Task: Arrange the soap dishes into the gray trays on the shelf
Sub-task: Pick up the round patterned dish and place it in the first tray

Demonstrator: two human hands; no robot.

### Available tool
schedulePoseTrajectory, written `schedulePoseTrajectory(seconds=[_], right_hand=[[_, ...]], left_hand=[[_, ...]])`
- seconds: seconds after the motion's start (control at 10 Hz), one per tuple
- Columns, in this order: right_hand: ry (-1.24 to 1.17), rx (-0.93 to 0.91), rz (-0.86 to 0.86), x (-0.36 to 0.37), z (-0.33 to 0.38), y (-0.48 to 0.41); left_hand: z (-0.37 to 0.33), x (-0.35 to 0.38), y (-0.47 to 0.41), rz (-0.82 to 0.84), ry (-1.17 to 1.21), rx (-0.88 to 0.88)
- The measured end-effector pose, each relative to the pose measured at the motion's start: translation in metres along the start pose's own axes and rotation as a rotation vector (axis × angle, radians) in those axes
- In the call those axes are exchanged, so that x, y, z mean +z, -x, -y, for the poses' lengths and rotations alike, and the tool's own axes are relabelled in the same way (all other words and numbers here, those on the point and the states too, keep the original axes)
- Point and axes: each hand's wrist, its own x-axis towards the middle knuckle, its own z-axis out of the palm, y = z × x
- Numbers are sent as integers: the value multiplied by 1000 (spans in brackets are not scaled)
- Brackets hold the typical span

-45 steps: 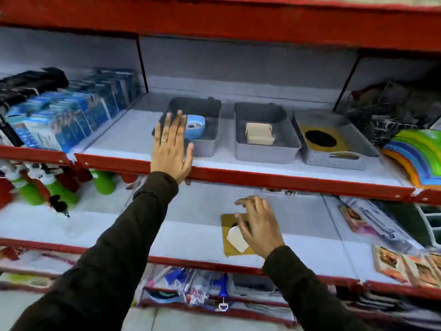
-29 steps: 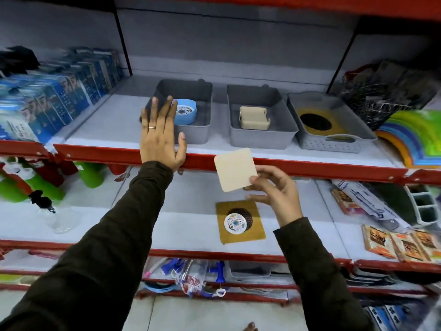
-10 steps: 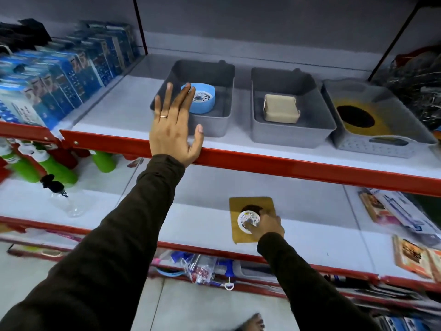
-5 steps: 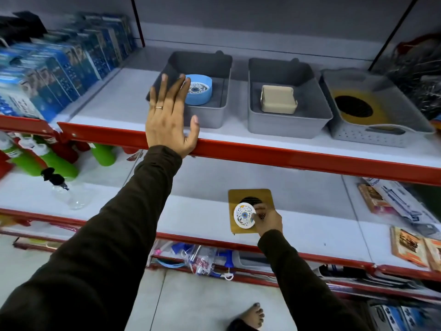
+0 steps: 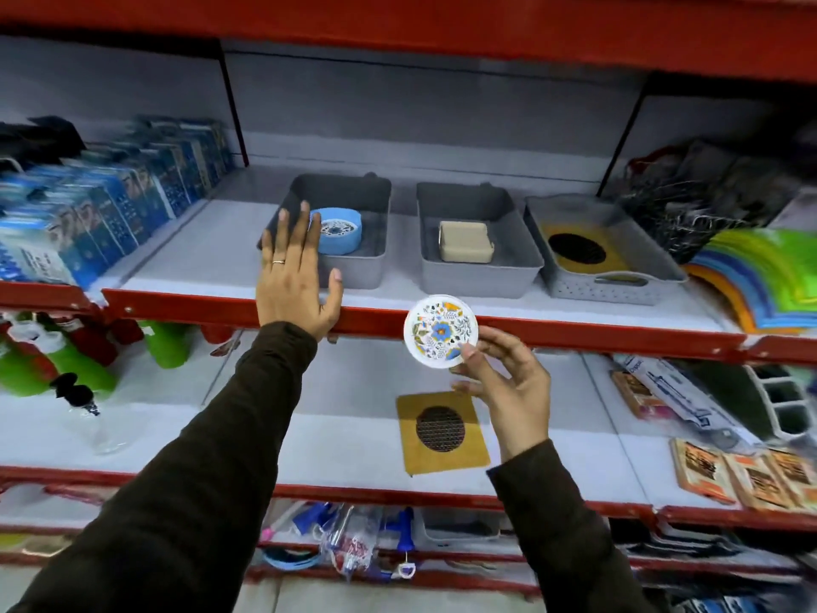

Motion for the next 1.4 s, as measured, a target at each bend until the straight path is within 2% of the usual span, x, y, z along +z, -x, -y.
schedulePoseTrajectory(seconds=[0.2,0.4,0.6,0.7,0.8,0.9,1.0,1.2,1.3,1.4], right_hand=[[-8,-88,18,21,32,-19],[11,-27,42,39,28,-37],[161,-51,145,116,37,-126],[231,69,189,165,24,-173],[513,77,136,191,1,-221],[667,95,242,200,-21,-253],[670,117,252,201,6,-227],[339,74,212,163,32,-162],[362,-196,242,119,30,-118],[421,-367,200,69,15,-63]], left_hand=[[-2,-4,-1,9,9,-7],[0,-1,-3,20,-10,-11],[0,1,-2,-20,22,-4],[1,4,-4,-10,19,-17],[3,6,-7,-2,-11,-31],[3,6,-8,-9,-10,-25],[3,6,-7,-3,-12,-18],[2,2,-4,-3,52,-1],[-6,-6,10,-143,133,73],[-30,-6,51,-283,249,231]])
